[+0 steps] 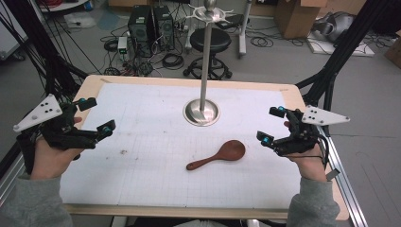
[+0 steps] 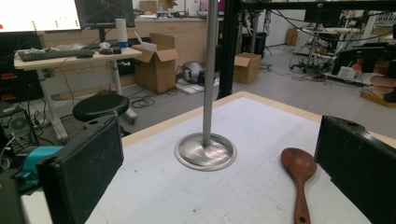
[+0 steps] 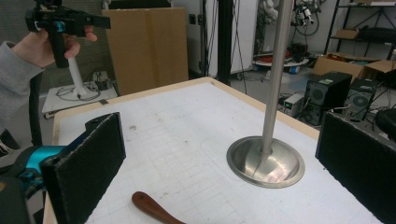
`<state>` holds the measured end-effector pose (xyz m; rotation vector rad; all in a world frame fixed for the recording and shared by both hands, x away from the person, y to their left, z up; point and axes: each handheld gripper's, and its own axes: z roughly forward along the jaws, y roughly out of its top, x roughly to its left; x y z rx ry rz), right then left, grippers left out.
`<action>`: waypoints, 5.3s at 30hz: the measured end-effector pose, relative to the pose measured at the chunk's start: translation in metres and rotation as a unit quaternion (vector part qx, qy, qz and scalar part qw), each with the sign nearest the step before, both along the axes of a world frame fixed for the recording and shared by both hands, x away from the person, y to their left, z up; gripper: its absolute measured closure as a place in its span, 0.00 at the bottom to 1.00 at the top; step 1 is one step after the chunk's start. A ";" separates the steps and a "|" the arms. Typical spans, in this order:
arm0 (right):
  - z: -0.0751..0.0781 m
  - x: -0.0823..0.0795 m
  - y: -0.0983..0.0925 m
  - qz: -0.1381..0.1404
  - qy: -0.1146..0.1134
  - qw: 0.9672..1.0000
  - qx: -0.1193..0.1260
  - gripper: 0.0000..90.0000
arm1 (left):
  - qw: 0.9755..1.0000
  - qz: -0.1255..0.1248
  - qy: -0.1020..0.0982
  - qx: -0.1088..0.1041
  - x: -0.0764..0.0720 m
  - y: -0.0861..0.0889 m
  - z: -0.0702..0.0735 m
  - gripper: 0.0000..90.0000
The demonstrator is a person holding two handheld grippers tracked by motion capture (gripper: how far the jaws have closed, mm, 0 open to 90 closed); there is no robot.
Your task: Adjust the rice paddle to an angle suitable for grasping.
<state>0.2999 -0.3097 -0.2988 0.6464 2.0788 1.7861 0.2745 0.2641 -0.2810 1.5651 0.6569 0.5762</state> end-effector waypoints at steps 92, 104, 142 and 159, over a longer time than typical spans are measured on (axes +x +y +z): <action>-0.123 0.094 0.096 0.016 0.142 0.968 -0.206 1.00 | 0.997 0.053 0.037 0.034 -0.034 0.038 -0.019 0.04; -0.133 0.100 0.096 0.015 0.152 0.962 -0.228 1.00 | 0.997 0.056 0.041 0.038 -0.036 0.039 -0.020 0.04; -0.140 0.095 0.091 0.016 0.178 0.949 -0.258 1.00 | 0.998 0.040 0.041 0.036 -0.025 0.032 -0.019 0.04; -0.136 0.069 0.089 0.010 0.179 0.943 -0.282 1.00 | 0.998 0.004 0.045 0.036 0.000 0.007 -0.020 0.04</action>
